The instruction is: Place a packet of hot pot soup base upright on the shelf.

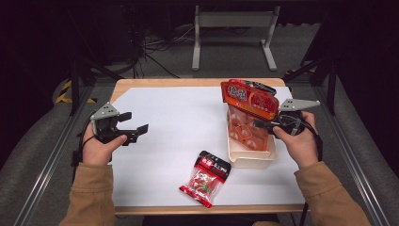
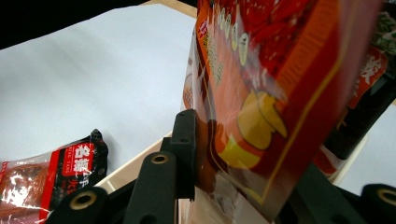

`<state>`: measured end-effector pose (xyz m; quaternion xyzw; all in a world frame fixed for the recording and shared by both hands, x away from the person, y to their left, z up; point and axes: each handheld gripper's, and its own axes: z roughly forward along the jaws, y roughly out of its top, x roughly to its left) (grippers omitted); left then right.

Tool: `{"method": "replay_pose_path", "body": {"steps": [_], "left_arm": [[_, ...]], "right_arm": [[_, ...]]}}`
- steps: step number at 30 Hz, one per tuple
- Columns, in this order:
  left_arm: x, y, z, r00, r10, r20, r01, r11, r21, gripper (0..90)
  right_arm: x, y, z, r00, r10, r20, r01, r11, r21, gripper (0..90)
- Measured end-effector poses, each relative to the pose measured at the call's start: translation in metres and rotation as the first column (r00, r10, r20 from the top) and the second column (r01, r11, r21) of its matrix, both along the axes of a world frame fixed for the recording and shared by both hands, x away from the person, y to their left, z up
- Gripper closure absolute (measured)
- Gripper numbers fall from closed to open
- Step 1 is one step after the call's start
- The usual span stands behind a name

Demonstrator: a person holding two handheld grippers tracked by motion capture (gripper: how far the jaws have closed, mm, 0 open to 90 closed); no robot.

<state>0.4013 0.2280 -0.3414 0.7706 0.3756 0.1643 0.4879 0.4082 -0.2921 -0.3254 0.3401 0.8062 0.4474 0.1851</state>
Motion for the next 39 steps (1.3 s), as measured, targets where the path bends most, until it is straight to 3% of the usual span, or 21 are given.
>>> {"method": "replay_pose_path", "body": {"steps": [13,16,23,26,31,34,39], "left_arm": [[0.003,-0.009,-0.002,0.9997,-0.019,-0.012,0.02,0.9996,0.018,15.8],[0.005,-0.012,-0.002,0.9993,-0.034,-0.016,0.035,0.9992,0.02,15.7],[0.01,-0.017,-0.004,0.9982,-0.052,-0.03,0.052,0.9986,0.001,15.2],[0.011,-0.019,-0.006,0.9978,-0.058,-0.032,0.058,0.9983,-0.004,14.1],[0.011,-0.029,-0.01,0.9896,-0.135,-0.049,0.135,0.9908,-0.007,10.6],[0.012,-0.033,-0.01,0.9872,-0.155,-0.038,0.155,0.9879,-0.01,8.0],[0.011,-0.035,-0.01,0.9831,-0.18,-0.032,0.179,0.9833,-0.033,6.8]], "right_arm": [[-0.006,-0.021,-0.019,0.9987,-0.042,-0.027,0.044,0.997,0.06,70.1],[-0.008,-0.029,-0.025,0.998,-0.056,-0.029,0.059,0.993,0.099,70.1],[-0.009,-0.027,-0.023,0.9981,-0.057,-0.024,0.059,0.995,0.085,69.0],[-0.01,-0.027,-0.024,0.9976,-0.067,-0.019,0.068,0.992,0.106,57.9],[-0.013,-0.03,-0.022,0.9984,-0.054,0.018,0.051,0.99,0.133,38.4],[-0.017,-0.035,-0.02,0.9974,-0.061,0.038,0.056,0.991,0.121,30.9],[-0.025,-0.046,-0.015,0.9945,-0.085,0.061,0.077,0.989,0.124,27.1]]}}
